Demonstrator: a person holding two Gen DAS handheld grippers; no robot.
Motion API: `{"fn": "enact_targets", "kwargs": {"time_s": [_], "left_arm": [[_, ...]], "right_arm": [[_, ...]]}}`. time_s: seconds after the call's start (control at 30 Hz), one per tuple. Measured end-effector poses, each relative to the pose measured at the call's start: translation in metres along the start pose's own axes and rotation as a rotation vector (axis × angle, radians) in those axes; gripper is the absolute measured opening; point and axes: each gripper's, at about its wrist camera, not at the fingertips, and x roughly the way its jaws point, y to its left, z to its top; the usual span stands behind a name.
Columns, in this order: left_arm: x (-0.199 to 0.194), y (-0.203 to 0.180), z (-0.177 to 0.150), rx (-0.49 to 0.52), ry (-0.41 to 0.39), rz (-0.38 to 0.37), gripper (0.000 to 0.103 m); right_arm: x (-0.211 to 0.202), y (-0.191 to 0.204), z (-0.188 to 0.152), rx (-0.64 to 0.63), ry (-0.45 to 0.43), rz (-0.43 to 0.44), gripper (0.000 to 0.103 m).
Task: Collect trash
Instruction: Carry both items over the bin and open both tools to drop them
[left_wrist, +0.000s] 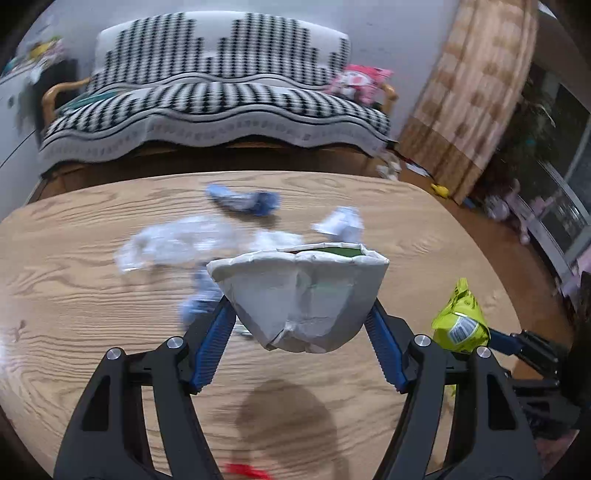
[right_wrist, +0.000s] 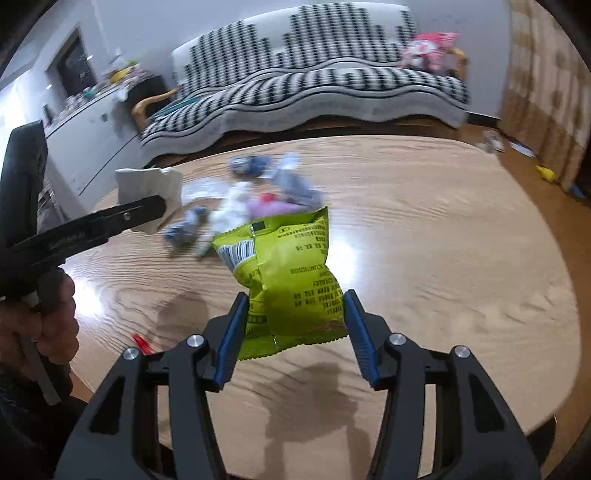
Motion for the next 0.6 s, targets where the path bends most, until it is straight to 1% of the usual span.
{"fn": "enact_targets", "kwargs": {"time_s": [0.17,0.3,0.43,0.47,0.5,0.6], "left_arm": [[0.008,-0.083,-0.011,0.124,0.013,-0.092,0.068],[0.015,-0.144,-0.028,0.21,0.032,-0.161,0.068],[0.023,-0.215,-0.054,0.312,0.059,-0.234,0.068],[0.024,-0.233,-0.061,0.339,0.063,-0.253,0.068],[0.025,-0.246,-0.067,0.36,0.067,-0.269,0.068],[0.028,-0.297,-0.091,0.432,0.088,-0.335,0.068]], "right_arm": [[-0.036,-0.062,-0.026,0.089,-0.024,-0.086,0.052],[-0.072,-0.124,-0.06,0.182,-0.044,-0.161,0.052],[-0.107,-0.182,-0.097,0.275,-0.057,-0.239,0.052],[-0.114,-0.191,-0.104,0.292,-0.059,-0.252,0.052],[-0.125,-0.21,-0.117,0.327,-0.062,-0.279,0.052],[-0.148,-0.246,-0.149,0.404,-0.064,-0.33,0.052]]}}
